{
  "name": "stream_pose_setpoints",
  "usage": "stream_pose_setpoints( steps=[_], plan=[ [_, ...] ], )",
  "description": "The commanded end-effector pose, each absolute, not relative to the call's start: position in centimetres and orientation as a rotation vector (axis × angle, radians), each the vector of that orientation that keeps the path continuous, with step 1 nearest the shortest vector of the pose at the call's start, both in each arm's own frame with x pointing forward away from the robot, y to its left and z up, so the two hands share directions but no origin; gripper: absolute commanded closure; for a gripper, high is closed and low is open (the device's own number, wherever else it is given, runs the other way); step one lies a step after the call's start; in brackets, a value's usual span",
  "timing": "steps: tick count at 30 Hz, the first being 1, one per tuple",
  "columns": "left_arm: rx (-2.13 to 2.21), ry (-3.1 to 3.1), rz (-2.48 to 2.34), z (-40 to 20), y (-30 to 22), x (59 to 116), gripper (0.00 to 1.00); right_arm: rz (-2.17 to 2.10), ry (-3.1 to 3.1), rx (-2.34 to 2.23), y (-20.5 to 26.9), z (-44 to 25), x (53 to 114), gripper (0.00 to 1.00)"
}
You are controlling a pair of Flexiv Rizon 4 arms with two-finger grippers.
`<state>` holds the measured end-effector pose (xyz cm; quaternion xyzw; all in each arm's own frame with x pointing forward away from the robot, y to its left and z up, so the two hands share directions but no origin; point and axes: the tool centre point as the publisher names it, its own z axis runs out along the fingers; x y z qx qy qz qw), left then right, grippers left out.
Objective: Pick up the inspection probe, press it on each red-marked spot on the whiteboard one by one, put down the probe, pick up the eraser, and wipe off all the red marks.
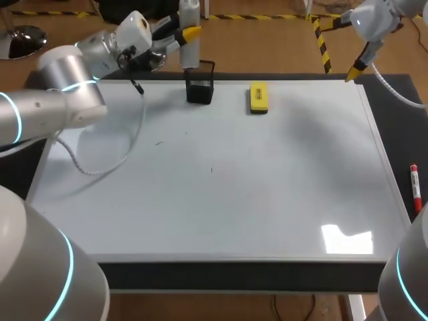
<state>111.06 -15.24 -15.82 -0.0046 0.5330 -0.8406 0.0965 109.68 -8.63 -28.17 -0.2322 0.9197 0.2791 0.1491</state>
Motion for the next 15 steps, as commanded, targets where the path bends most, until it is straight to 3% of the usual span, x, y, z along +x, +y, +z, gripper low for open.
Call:
stream_pose_setpoints(
  steps=[1,15],
  plan=[
    [0.27,1.63,-2.596,-16.5,-15.9,112.6,1.0,0.799,2.649,-0.672,-8.7,-28.1,109.8,0.0],
    [0.283,1.635,-2.663,-18.6,-17.1,113.0,1.0,0.799,2.649,-0.672,-8.7,-28.1,109.8,0.0]
  ],
)
